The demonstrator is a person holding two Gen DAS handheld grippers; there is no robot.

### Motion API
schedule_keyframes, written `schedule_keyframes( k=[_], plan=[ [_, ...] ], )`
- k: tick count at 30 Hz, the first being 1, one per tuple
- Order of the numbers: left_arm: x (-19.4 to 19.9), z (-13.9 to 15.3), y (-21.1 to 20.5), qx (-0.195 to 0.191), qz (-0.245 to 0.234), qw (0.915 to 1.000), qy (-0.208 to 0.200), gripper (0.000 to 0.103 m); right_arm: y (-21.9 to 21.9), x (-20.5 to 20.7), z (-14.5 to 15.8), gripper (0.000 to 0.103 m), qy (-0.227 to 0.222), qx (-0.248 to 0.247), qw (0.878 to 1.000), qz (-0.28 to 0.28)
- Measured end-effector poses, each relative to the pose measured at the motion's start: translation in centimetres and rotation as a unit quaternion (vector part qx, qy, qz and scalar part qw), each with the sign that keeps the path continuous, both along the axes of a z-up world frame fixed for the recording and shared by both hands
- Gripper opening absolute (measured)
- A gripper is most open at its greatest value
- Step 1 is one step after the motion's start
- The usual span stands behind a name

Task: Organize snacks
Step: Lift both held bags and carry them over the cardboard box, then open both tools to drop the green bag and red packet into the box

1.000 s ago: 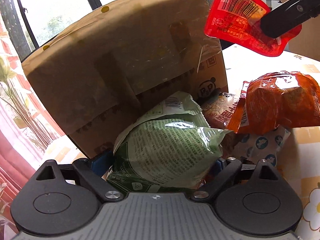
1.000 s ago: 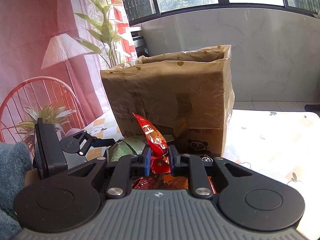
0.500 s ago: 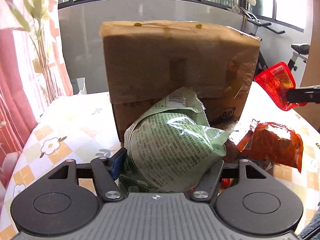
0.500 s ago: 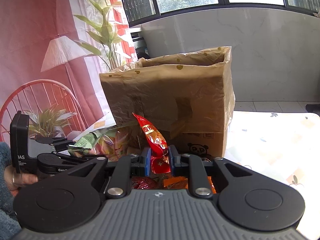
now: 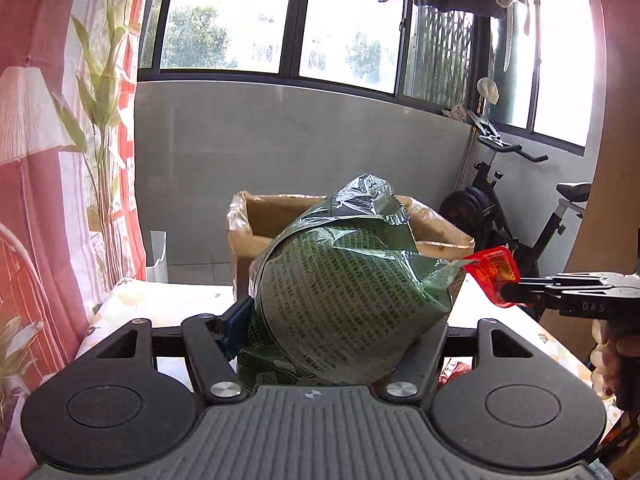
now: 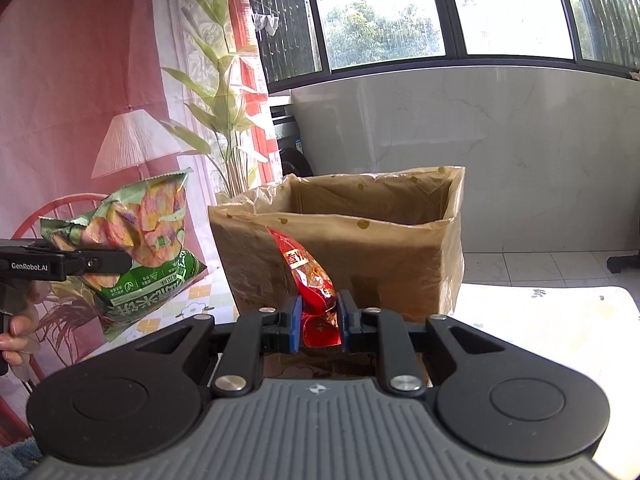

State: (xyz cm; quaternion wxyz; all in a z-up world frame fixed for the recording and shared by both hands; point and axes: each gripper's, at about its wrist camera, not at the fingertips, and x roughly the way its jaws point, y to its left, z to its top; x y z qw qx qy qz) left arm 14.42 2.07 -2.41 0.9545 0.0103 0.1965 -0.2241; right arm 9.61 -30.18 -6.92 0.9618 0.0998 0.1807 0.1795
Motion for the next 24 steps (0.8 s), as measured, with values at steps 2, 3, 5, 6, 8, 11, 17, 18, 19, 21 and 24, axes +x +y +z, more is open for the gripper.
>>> schedule_keyframes(
  k=[2,3,5,6,8,11,17,18,19,21,24],
  plan=[
    [0.9,2.1,-1.0,-0.016,-0.007,0.9997,-0.018,0.069,-0.4,0.3,0.9,0.019,-0.011,0.010,1.000,-0.003],
    [1.3,2.9,-1.2,-0.024,-0.010,0.9994,-0.025,0.069,-0.6,0.4,1.6,0.019,-0.019,0.012,1.000,-0.004],
    [2.4,4.9,-1.9,-0.045,-0.014,0.9979,-0.044,0.069,-0.7,0.6,2.4,0.019,-0.031,0.012,0.999,-0.007],
    [3.0,5.6,-2.1,-0.056,-0.014,0.9971,-0.050,0.069,-0.8,0.9,2.9,0.019,-0.037,0.011,0.999,-0.009],
    [4.5,6.8,-2.9,-0.078,-0.012,0.9951,-0.060,0.069,-1.1,1.4,3.4,0.019,-0.043,0.013,0.999,-0.011],
    [8.1,7.2,-4.0,-0.101,-0.012,0.9936,-0.049,0.070,-1.4,2.4,3.9,0.019,-0.046,0.020,0.999,-0.015],
    [13.9,6.6,-5.8,-0.157,0.005,0.9870,-0.035,0.069,-1.5,4.4,5.4,0.019,-0.063,0.012,0.998,-0.014],
    [14.6,6.4,-6.1,-0.166,0.009,0.9856,-0.032,0.069,-1.5,4.8,5.5,0.019,-0.065,0.010,0.998,-0.015],
    [15.4,6.0,-6.4,-0.174,0.011,0.9844,-0.029,0.069,-1.6,5.2,5.6,0.019,-0.066,0.009,0.998,-0.016],
    [16.5,5.2,-7.1,-0.172,0.015,0.9848,-0.019,0.069,-1.8,6.4,5.7,0.019,-0.065,0.008,0.998,-0.019],
    [18.0,3.2,-7.8,-0.139,0.035,0.9896,-0.001,0.070,-2.3,8.3,5.5,0.019,-0.056,0.014,0.998,-0.025]
  ],
)
